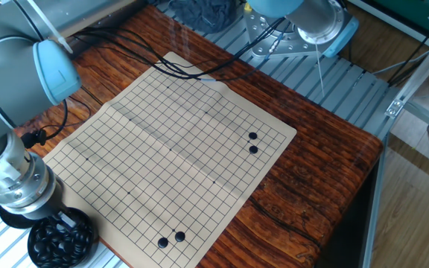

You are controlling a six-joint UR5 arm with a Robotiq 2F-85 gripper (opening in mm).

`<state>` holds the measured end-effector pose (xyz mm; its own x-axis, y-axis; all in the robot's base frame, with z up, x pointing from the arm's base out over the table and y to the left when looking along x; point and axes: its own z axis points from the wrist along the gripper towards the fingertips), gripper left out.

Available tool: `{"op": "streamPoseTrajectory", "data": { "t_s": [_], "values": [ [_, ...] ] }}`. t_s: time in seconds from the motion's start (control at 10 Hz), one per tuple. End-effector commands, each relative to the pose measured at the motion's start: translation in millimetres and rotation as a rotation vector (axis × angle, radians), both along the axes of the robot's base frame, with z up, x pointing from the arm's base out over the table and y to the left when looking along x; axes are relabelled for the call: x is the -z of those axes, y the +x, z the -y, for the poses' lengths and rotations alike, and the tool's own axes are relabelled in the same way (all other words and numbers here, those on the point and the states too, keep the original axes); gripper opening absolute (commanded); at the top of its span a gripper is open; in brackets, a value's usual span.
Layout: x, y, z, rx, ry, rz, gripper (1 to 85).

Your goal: Play the first move as black on the 3-4 point in the upper right corner of the Go board

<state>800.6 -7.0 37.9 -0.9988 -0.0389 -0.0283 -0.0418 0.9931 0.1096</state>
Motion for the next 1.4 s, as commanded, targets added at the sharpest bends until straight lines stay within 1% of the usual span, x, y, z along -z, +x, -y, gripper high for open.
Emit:
{"op": "streamPoseTrajectory", "data": {
  "t_s": [0.0, 0.1, 0.6, 0.7, 0.8, 0.9, 1.2, 1.3],
  "values": [
    [-5.3, 10.0, -9, 0.016, 0.059, 0.030, 19.7],
    [-7.2, 10.0, -12, 0.022, 0.076, 0.029, 19.7],
    [-6.2, 8.4, -11, 0.024, 0.072, 0.021, 19.7],
    [-6.9, 7.3, -4, 0.013, 0.042, 0.026, 20.0],
    [-9.1, 6.7, -1, 0.022, 0.026, 0.031, 20.3],
    [-10.0, 6.0, 1, 0.022, 0.020, 0.033, 20.3],
    [-8.0, 6.5, 3, 0.034, 0.016, 0.030, 20.3],
    [-5.4, 5.5, -1, 0.059, 0.032, 0.019, 20.3]
  ]
}}
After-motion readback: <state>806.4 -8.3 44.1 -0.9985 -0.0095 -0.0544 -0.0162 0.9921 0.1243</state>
